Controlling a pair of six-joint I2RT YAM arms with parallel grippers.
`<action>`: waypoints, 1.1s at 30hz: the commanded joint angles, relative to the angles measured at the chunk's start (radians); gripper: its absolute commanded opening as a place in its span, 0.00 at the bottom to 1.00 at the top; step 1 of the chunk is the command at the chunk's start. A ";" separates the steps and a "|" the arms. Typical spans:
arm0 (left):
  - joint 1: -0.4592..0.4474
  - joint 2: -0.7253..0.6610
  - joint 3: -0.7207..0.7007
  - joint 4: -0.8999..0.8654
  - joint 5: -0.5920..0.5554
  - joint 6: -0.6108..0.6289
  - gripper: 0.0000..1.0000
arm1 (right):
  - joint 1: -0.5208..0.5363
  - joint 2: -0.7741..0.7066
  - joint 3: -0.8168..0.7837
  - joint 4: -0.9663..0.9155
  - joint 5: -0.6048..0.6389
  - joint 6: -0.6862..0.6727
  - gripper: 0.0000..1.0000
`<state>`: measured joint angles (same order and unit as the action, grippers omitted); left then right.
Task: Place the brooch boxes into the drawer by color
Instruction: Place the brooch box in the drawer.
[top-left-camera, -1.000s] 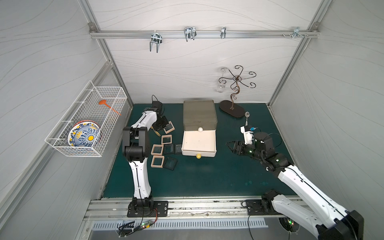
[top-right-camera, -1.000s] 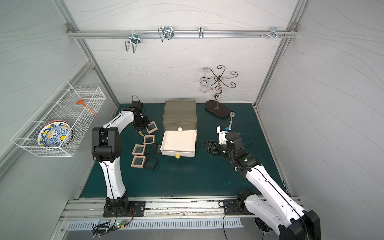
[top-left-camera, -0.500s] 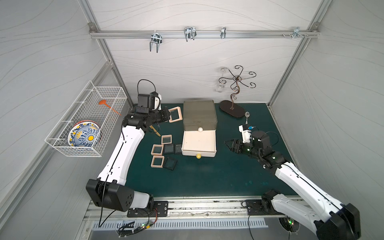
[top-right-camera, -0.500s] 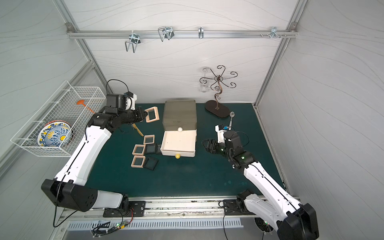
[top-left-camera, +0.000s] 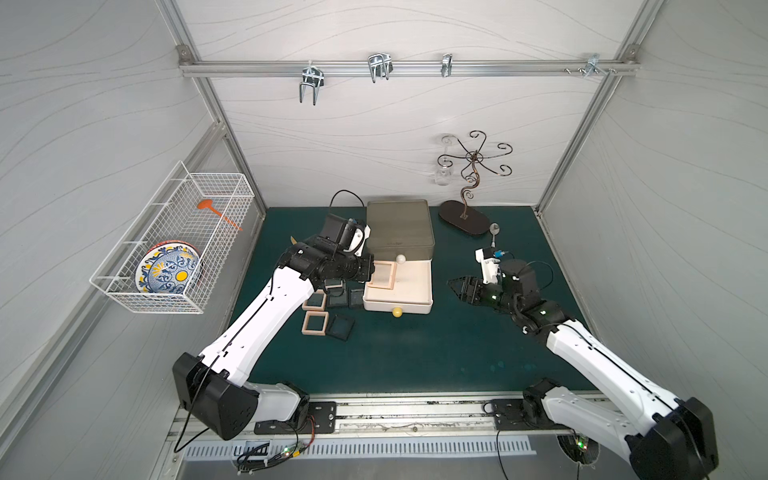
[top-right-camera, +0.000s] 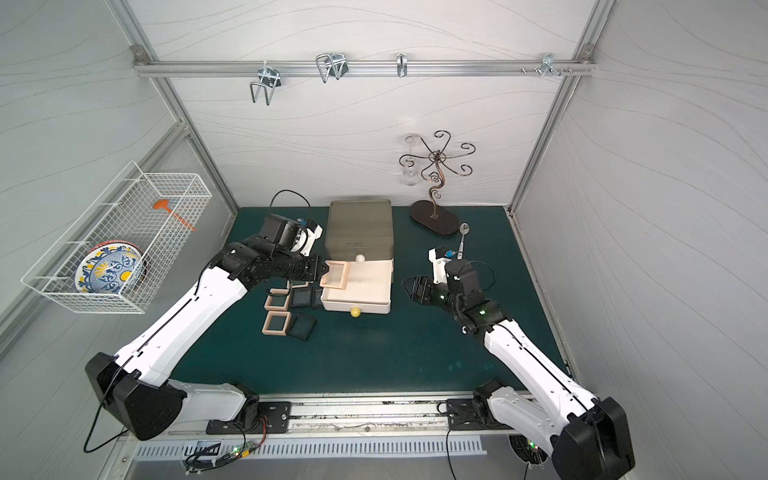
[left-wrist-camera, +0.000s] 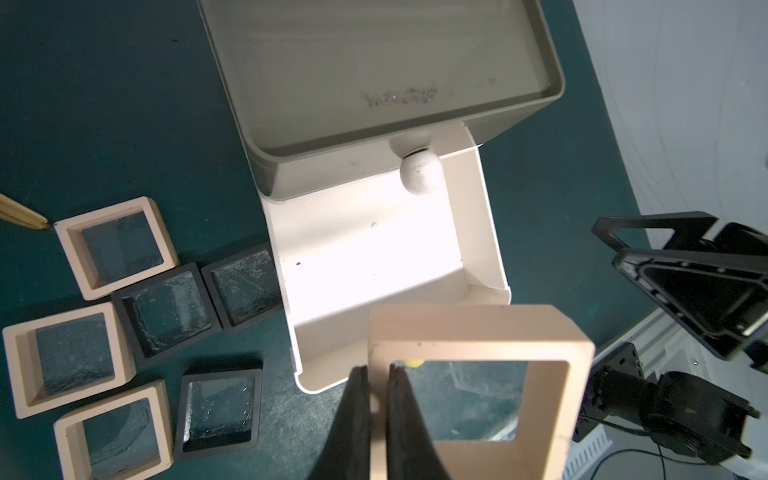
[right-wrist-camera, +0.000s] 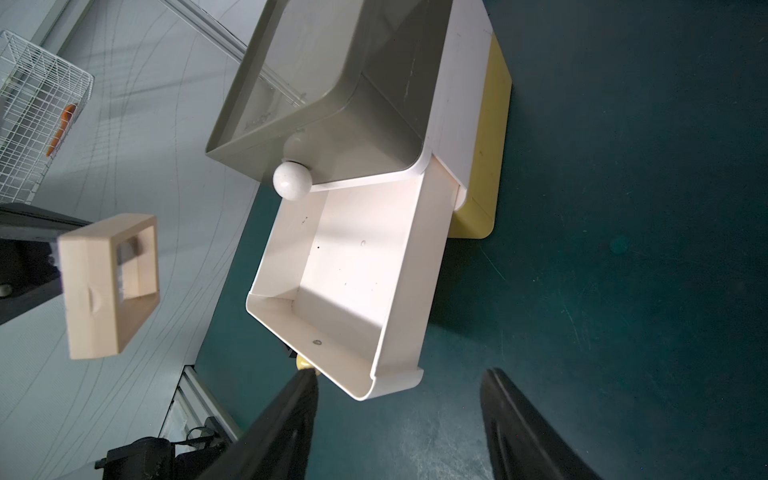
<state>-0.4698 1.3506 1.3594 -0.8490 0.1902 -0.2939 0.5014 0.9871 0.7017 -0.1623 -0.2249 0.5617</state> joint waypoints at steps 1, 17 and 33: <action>-0.023 0.039 -0.019 0.097 -0.046 -0.036 0.00 | -0.005 0.001 -0.004 0.027 -0.011 0.009 0.67; -0.045 0.130 -0.101 0.205 -0.139 -0.099 0.00 | -0.005 0.000 -0.008 0.012 0.002 -0.010 0.67; -0.061 0.146 -0.125 0.177 -0.184 -0.099 0.00 | -0.004 0.009 -0.016 0.023 -0.004 -0.003 0.67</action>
<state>-0.5259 1.4914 1.2259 -0.6838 0.0296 -0.3828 0.5014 0.9901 0.6933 -0.1577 -0.2241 0.5606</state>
